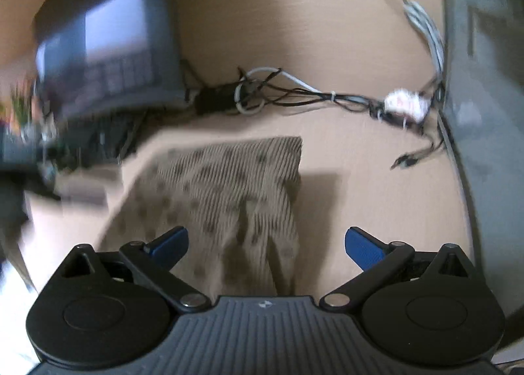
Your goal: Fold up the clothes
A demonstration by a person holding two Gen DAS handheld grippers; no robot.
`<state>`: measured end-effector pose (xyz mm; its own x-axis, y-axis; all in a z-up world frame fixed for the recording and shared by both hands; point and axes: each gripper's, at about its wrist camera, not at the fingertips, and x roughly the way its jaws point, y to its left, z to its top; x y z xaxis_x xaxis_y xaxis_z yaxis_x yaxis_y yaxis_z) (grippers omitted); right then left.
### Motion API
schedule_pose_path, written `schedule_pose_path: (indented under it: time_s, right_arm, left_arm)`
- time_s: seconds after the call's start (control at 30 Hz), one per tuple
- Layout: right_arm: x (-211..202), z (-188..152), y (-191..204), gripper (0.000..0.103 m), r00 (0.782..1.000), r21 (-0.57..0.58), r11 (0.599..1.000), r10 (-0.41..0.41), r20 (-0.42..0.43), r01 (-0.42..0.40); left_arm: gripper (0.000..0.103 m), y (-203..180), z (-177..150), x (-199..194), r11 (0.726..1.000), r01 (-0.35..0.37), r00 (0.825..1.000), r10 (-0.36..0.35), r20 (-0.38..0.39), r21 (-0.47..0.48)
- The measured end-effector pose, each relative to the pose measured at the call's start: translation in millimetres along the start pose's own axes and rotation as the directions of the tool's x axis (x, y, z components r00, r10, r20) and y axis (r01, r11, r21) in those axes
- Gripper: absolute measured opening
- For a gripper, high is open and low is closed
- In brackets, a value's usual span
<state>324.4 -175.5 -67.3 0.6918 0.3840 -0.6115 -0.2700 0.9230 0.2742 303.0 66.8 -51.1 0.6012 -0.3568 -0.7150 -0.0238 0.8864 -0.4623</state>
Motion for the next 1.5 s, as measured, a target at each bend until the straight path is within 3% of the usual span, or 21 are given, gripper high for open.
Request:
schedule_pose_path:
  time_s: [0.07,0.13,0.2,0.23,0.37,0.5,0.67,0.83,0.93,1.03,1.1,1.2,1.3,1.37,1.5]
  right_arm:
    - [11.6,6.3,-12.3,0.098,0.999,0.086,0.996,0.03,-0.025,-0.028]
    - [20.6,4.1,-11.6,0.091,0.997,0.08,0.996,0.033,-0.067,-0.027]
    - [29.5,-4.1,-5.0,0.069,0.992,0.039,0.999,0.025,-0.125,-0.02]
    - [32.9,-8.8,-2.2,0.064,0.989,0.04,0.999,0.036,-0.145,-0.031]
    - [51.8,-12.5,20.0,0.056,0.978,0.01,0.997,0.073,-0.195,-0.073]
    - [89.4,-0.9,65.4,0.056,0.969,-0.06,0.987,0.131,-0.21,-0.147]
    - [145.5,17.9,129.3,0.056,0.959,-0.144,0.964,0.19,-0.209,-0.222]
    - [178.2,35.6,158.4,0.061,0.959,-0.187,0.955,0.188,-0.211,-0.228]
    - [184.1,38.5,161.2,0.069,0.965,-0.206,0.955,0.169,-0.202,-0.211]
    - [176.9,42.0,161.6,0.072,0.975,-0.244,0.952,0.142,-0.172,-0.182]
    - [154.8,43.2,163.5,0.072,0.987,-0.304,0.942,0.118,-0.108,-0.146]
    - [112.5,39.7,170.1,0.073,0.991,-0.401,0.908,0.13,-0.017,-0.126]
    - [93.8,26.3,182.4,0.075,0.976,-0.403,0.89,0.206,-0.064,-0.214]
    - [100.9,13.5,191.7,0.075,0.96,-0.359,0.891,0.245,-0.137,-0.279]
    - [115.7,-3.0,197.4,0.079,0.964,-0.327,0.91,0.208,-0.167,-0.253]
  left_arm:
    - [0.092,-8.3,-15.4,9.8,0.997,-0.062,0.998,0.063,-0.018,0.055]
    - [0.088,-14.5,-28.0,14.1,0.992,-0.089,0.996,0.091,-0.013,0.091]
    - [0.082,-18.8,-38.5,16.0,0.987,-0.109,0.994,0.11,0.001,0.115]
    - [0.078,-18.6,-40.6,14.5,0.986,-0.115,0.993,0.114,0.01,0.121]
    - [0.07,-7.5,-39.9,4.9,0.985,-0.127,0.992,0.125,0.019,0.117]
    - [0.07,27.7,-28.2,-17.2,0.973,-0.221,0.975,0.218,0.045,0.072]
    - [0.069,66.5,-7.2,-28.3,0.964,-0.262,0.964,0.259,0.062,0.051]
    - [0.07,104.2,13.5,-38.6,0.954,-0.297,0.953,0.294,0.076,0.033]
    - [0.07,126.8,26.0,-44.7,0.948,-0.317,0.945,0.315,0.085,0.021]
    - [0.07,124.1,28.2,-60.3,0.953,-0.3,0.949,0.293,0.114,0.049]
    - [0.068,120.6,28.9,-71.4,0.955,-0.287,0.952,0.276,0.134,0.07]
    - [0.075,110.8,44.4,-97.3,0.961,-0.242,0.951,0.207,0.23,0.133]
    - [0.079,106.8,74.7,-90.7,0.973,-0.145,0.963,0.097,0.252,0.179]
    - [0.077,109.5,92.3,-67.5,0.98,-0.099,0.975,0.06,0.216,0.175]
    - [0.072,121.5,114.2,-5.0,0.988,-0.086,0.993,0.076,0.087,0.128]
